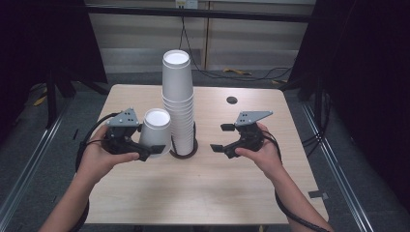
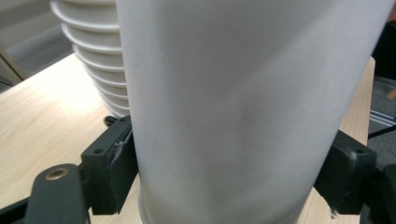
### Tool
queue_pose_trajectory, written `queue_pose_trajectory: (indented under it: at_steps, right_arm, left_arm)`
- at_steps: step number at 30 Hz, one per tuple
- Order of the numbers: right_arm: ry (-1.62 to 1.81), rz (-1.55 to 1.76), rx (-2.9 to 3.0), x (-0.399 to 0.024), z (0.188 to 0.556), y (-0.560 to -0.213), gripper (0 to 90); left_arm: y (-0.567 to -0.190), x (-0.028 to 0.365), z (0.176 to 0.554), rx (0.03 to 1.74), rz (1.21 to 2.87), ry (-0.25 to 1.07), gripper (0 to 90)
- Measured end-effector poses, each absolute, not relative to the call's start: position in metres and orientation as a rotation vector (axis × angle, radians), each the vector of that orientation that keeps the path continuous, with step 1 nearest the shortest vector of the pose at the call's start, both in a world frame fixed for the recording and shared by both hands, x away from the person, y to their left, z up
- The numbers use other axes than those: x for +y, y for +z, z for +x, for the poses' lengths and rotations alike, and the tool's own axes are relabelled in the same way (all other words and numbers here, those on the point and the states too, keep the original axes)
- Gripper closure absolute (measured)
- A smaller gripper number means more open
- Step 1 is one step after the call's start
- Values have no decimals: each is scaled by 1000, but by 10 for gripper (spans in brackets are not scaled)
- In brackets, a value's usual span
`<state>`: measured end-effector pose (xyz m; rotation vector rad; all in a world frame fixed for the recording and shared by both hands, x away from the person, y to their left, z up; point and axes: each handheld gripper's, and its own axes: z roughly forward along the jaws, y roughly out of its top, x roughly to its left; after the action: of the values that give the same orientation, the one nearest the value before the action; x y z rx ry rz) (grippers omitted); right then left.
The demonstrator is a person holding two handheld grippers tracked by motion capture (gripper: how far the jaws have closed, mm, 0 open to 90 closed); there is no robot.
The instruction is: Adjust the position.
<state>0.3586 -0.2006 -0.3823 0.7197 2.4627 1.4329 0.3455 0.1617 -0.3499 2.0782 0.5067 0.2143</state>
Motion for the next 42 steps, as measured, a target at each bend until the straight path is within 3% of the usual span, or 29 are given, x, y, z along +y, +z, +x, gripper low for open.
queue_pose_trajectory:
  at_steps: [26,42]
  right_arm:
    - [1414,700,2507,-208,357,-388,140]
    - [1344,595,2642,-205,355,-384,140]
  left_arm:
    - [-370,132,346,430,2119,139,187]
    - [-373,103,347,385,2278,128,199]
